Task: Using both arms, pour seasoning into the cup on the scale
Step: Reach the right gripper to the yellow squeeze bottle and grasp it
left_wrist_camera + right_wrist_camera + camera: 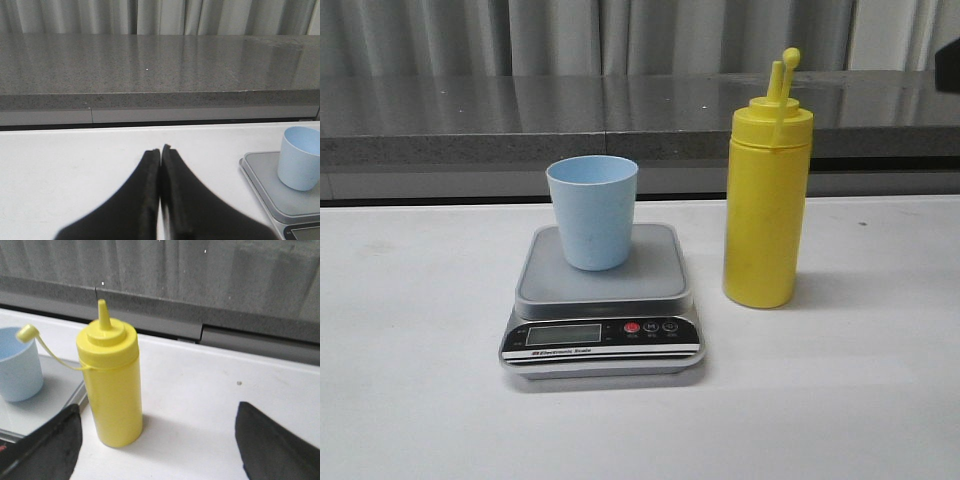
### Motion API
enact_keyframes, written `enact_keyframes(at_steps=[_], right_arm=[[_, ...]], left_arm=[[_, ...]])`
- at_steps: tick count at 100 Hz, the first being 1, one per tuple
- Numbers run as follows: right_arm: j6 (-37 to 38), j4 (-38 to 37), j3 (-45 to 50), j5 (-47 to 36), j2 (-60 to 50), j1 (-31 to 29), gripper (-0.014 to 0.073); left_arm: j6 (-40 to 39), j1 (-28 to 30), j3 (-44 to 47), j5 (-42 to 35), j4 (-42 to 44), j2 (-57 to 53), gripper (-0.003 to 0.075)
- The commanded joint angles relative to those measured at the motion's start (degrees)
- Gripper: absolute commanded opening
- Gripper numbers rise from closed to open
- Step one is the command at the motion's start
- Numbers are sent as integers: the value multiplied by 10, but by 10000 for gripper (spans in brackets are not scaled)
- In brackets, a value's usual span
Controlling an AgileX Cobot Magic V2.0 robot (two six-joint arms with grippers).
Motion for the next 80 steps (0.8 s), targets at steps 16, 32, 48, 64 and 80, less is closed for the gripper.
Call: enact_keyframes(at_steps=[16,32,48,64,80], right_arm=[[2,-18,-21,-145,100,2,638],[2,-30,-21,-225,177,2,638],[2,-38,-21,-327,252,2,638],[2,-54,-21,-406,320,2,638],[2,-54,-23,-477,380,2,638]], left_arm=[[-5,0,-15,-41,-8,6,-20],[-5,0,-15,-41,-8,6,-20],[-5,0,-15,-41,-8,6,-20],[-5,0,-15,-41,-8,6,-20],[-5,0,-15,-41,-8,6,-20]])
